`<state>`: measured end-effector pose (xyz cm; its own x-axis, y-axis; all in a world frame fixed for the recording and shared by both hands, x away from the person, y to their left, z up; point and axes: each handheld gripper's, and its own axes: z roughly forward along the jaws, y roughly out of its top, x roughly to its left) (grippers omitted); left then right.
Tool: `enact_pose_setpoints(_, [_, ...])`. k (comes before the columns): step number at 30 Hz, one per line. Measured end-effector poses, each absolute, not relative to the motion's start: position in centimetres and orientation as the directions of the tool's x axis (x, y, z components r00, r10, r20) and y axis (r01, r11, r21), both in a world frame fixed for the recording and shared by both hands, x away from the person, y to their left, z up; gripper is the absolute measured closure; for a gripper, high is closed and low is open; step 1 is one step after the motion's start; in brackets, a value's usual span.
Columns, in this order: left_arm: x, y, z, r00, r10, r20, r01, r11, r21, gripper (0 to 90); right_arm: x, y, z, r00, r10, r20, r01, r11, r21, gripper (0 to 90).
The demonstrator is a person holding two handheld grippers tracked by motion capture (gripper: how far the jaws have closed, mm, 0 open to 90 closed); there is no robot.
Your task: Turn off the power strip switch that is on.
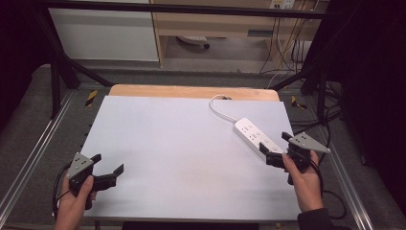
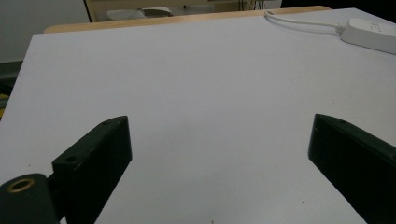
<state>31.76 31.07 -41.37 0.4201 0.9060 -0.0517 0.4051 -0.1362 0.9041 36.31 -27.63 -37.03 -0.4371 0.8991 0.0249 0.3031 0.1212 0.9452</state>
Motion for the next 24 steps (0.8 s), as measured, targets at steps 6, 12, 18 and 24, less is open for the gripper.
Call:
enact_pose_setpoints(6, [31.8,31.0,-41.4,0.420,0.906,-0.051,0.405,-0.137,0.904,6.1,35.3,-28.0,-38.6,-0.441,0.897,0.038,0.316,0.115,0.942,5.2])
enact_pose_setpoints(12, [31.7,31.0,-41.4,0.421,0.906,-0.050,0.405,-0.138,0.904,6.1,34.4,-28.4,-39.9,-0.440,0.896,0.054,0.327,0.104,0.939,5.2])
enact_pose_setpoints(18, [31.7,31.0,-41.4,0.421,0.906,-0.048,0.406,-0.141,0.903,6.0,33.7,-28.8,-40.9,-0.432,0.899,0.065,0.338,0.094,0.937,5.0])
enact_pose_setpoints(24, [31.7,30.9,-41.4,0.424,0.904,-0.047,0.405,-0.143,0.903,6.0,33.3,-29.0,-41.8,-0.436,0.897,0.070,0.350,0.097,0.932,4.8])
